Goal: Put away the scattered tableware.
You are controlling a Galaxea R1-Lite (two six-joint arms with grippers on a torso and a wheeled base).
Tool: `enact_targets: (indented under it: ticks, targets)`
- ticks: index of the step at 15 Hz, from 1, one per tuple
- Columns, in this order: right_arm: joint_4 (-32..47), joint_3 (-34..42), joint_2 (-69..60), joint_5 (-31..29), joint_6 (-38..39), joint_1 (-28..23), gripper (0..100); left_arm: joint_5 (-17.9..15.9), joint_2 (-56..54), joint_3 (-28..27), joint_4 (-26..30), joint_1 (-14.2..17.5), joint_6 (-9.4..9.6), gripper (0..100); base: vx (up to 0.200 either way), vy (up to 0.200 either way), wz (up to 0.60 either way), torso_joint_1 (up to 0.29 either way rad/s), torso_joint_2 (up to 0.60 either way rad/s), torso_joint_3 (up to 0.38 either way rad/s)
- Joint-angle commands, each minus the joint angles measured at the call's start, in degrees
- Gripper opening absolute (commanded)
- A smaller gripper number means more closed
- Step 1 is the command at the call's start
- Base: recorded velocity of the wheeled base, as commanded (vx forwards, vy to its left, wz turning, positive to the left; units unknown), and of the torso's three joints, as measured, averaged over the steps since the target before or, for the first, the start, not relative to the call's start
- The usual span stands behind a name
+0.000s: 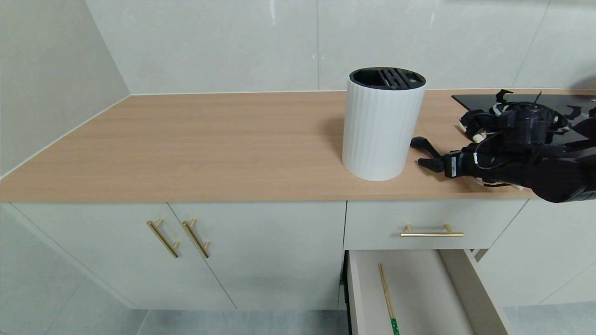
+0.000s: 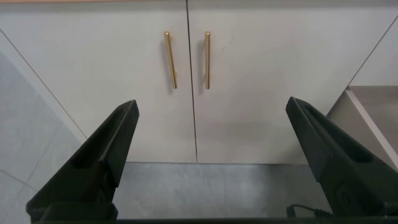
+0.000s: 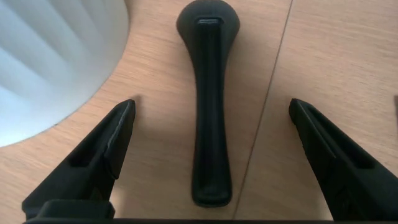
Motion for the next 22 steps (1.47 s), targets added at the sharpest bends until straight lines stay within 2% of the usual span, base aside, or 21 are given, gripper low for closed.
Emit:
enact_targets:
  ticks: [1,4,5,15,17,19,20,21,22]
  targets:
    - [0.03,0.06,0.28,-0.06,-0.06,-0.02,100,0.02,0.02,-0.01,-0.01,0.02,0.02,100,0.000,0.000,0.00,0.000,0.00,0.000]
    - [0.03,0.06,0.72,-0.06,-0.15,0.06,100,0.02,0.02,-0.01,-0.01,0.02,0.02,100,0.000,0.000,0.00,0.000,0.00,0.000]
    - [0.03,0.06,0.81,-0.06,-0.15,0.15,0,0.02,0.02,-0.01,-0.01,0.02,0.02,100,0.000,0.000,0.00,0.000,0.00,0.000]
    - [0.56,0.67,-1.30,-0.59,0.38,0.94,0,0.02,0.02,-0.01,-0.01,0.02,0.02,100,0.000,0.000,0.00,0.000,0.00,0.000]
    - [1.52,4.80,-7.28,-1.46,4.86,1.12,0,0.02,0.02,-0.01,-0.01,0.02,0.02,100,0.000,0.000,0.00,0.000,0.00,0.000]
    - [3.19,6.91,-11.76,-2.17,5.57,1.47,0,0.02,0.02,-0.01,-0.01,0.02,0.02,100,0.000,0.000,0.00,0.000,0.00,0.000]
    - [5.48,9.64,-17.30,-5.95,6.89,2.35,0,0.02,0.02,-0.01,-0.01,0.02,0.02,100,0.000,0.000,0.00,0.000,0.00,0.000]
    - [6.09,10.69,-19.06,-7.18,7.32,2.79,0,0.02,0.02,-0.01,-0.01,0.02,0.02,100,0.000,0.000,0.00,0.000,0.00,0.000]
    - [8.38,15.96,-25.03,-10.25,8.29,3.84,0,0.02,0.02,-0.01,-0.01,0.02,-0.07,100,0.000,0.000,0.00,0.000,0.00,0.000]
